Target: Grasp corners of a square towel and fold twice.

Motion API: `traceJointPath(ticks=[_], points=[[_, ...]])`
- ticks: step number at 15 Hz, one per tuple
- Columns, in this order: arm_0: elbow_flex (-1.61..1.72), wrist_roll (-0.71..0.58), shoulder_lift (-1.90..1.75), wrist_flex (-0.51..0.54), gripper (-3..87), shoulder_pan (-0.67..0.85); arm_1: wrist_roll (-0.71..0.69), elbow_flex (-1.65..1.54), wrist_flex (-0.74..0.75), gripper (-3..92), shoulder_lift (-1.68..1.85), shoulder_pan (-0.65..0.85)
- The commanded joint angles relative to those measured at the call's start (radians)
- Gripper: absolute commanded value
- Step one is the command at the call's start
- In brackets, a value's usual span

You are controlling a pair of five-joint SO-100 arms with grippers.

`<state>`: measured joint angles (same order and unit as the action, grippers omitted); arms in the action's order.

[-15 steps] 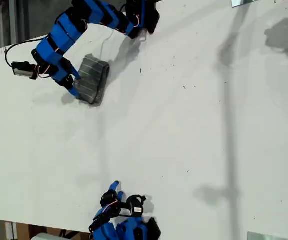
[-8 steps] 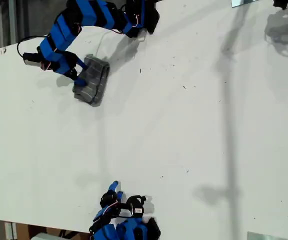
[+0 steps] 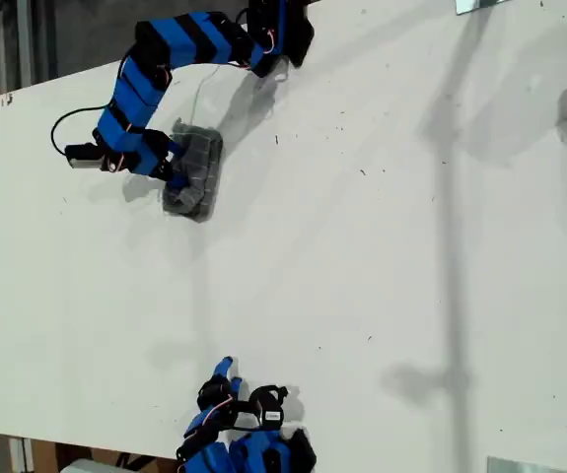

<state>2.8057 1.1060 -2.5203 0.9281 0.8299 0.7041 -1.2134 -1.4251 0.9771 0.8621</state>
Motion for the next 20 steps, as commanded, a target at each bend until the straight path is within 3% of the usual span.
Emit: traceJointPath(ticks=[1, 13, 16, 20], points=[[-0.005, 0.003, -0.011, 0.011, 19.4, -0.005, 0.032, 0.046, -0.04, 25.6, 0.02, -0.137], [0.006, 0.003, -0.037, 0.015, 19.3, -0.005, 0.152, 0.183, -0.041, 24.8, 0.04, -0.577], [0.008, 0.003, -0.04, 0.015, 19.3, -0.005, 0.178, 0.206, -0.067, 25.6, 0.04, -0.606], [0.008, 0.003, -0.041, 0.015, 19.3, -0.005, 0.155, 0.224, -0.281, 26.6, 0.394, -0.483]])
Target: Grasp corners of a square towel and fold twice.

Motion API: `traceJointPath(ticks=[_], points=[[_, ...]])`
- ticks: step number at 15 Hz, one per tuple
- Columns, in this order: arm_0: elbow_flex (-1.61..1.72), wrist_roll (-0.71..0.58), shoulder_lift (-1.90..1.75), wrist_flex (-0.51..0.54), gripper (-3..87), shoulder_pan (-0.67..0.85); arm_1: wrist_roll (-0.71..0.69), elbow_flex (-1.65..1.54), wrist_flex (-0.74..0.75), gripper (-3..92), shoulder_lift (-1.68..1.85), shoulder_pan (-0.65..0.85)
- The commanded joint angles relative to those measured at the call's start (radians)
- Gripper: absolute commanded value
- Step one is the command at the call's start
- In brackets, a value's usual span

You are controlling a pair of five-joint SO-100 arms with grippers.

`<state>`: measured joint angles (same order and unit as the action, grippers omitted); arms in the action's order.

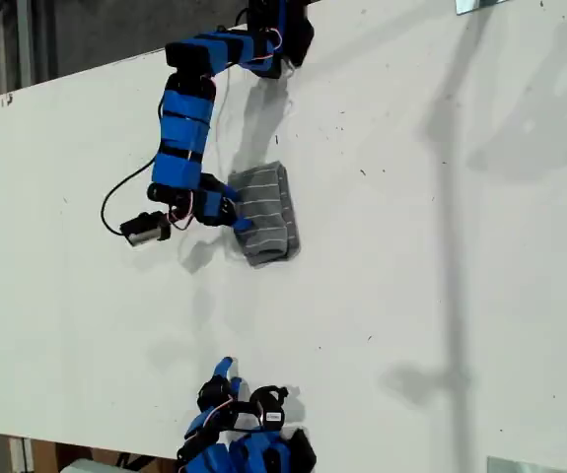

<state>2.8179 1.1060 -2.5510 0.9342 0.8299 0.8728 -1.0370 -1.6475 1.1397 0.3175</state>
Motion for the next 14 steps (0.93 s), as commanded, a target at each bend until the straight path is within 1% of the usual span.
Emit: traceJointPath(ticks=[1, 3, 4, 7, 9, 10, 11, 12, 13, 14], points=[[-0.003, 0.003, -0.012, 0.009, 19.3, -0.005, -0.021, -0.003, -0.086, 26.5, 0.387, 0.114], [0.0, 0.003, -0.02, 0.011, 19.3, -0.005, -0.002, -0.311, -0.023, 27.8, 0.819, 0.176], [0.0, 0.003, -0.02, 0.011, 19.3, -0.005, 0.044, -0.515, 0.026, 28.1, 1.045, 0.176], [0.002, 0.006, -0.026, 0.012, 19.3, -0.005, 0.202, -1.081, 0.146, 30.7, 1.638, 0.107], [0.017, 0.003, -0.064, 0.02, 19.3, -0.005, 0.284, -1.391, 0.114, 34.3, 2.16, 0.072], [0.034, -0.005, -0.112, 0.029, 19.2, -0.003, 0.322, -1.437, 0.103, 35.6, 2.137, 0.041], [0.061, -0.011, -0.193, 0.052, 19.2, -0.003, 0.351, -1.511, 0.178, 30.6, 2.157, -0.015], [0.103, -0.021, -0.328, 0.097, 19.2, -0.005, 0.37, -1.562, 0.242, 23.9, 2.157, -0.04], [0.158, -0.021, -0.548, 0.196, 19.2, -0.005, 0.396, -1.608, 0.27, 20.8, 2.157, -0.037], [0.215, -0.009, -0.868, 0.377, 19.2, -0.014, 0.434, -1.651, 0.265, 20.4, 2.157, -0.031]])
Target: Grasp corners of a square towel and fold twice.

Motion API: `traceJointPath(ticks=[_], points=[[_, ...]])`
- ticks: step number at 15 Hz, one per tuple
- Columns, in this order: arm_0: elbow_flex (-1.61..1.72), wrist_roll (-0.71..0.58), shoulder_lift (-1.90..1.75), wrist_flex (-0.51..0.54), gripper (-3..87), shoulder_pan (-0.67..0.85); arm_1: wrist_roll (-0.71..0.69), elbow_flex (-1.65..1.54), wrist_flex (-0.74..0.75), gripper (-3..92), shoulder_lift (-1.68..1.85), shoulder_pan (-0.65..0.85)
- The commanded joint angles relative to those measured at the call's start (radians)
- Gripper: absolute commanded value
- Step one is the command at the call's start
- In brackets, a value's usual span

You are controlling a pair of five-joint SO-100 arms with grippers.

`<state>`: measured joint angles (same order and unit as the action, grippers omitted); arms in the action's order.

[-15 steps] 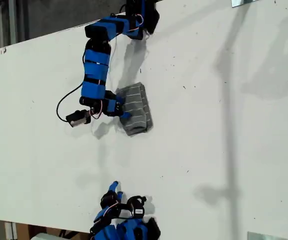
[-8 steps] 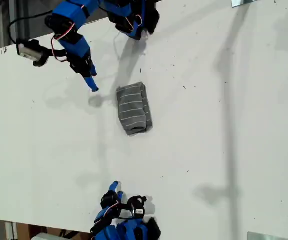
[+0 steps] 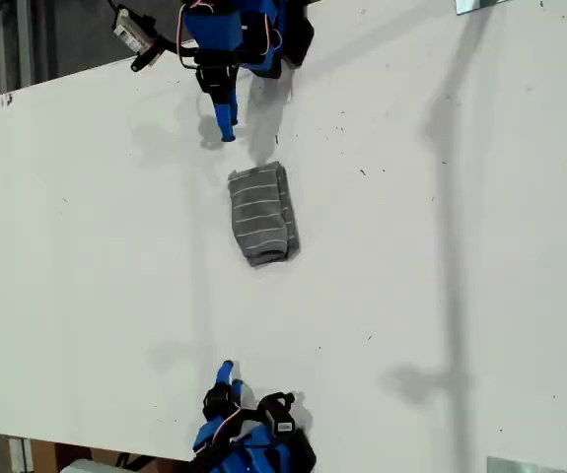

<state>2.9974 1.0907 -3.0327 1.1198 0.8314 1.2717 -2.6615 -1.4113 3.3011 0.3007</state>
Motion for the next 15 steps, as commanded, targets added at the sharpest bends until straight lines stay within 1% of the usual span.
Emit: traceJointPath(ticks=[1, 3, 5, 6, 7, 8, 9, 10, 11, 13, 14, 15], points=[[0.046, 0.015, -0.43, 0.202, 19.1, -0.061, 0.081, -0.075, 0.043, 20.2, -0.005, -0.012], [0.06, 0.067, -0.434, 0.202, 19.0, -0.114, 0.179, -0.161, 0.049, 19.6, -0.005, -0.025], [0.086, 0.181, -0.436, 0.206, 18.9, -0.19, 0.322, -0.181, -0.041, 15.4, -0.005, -0.029], [0.103, 0.259, -0.437, 0.204, 18.6, -0.229, 0.316, -0.17, -0.06, 6.6, -0.005, -0.008], [0.1, 0.296, -0.437, 0.201, 15.4, -0.273, 0.278, -0.164, -0.074, 5.1, -0.005, 0.003], [0.11, 0.255, -0.437, 0.149, 2.1, -0.331, 0.356, -0.179, -0.041, 5.2, -0.005, -0.02], [0.123, 0.195, -0.437, 0.081, 0.0, -0.405, 0.422, -0.173, -0.037, 5.4, -0.005, -0.035], [0.124, 0.209, -0.437, 0.066, 0.0, -0.462, 0.367, -0.155, -0.069, 5.6, -0.005, -0.028], [0.124, 0.12, -0.437, 0.051, 0.0, -0.495, 0.233, -0.152, -0.089, 5.7, -0.005, -0.017], [0.124, -0.025, -0.437, 0.112, -0.1, -0.525, 0.224, -0.152, -0.087, 5.7, -0.005, -0.02], [0.124, -0.025, -0.437, 0.17, -0.1, -0.543, 0.224, -0.152, -0.087, 5.7, -0.005, -0.023], [0.124, -0.095, -0.437, 0.17, -0.1, -0.566, 0.224, -0.152, -0.087, 5.8, -0.005, -0.023]])
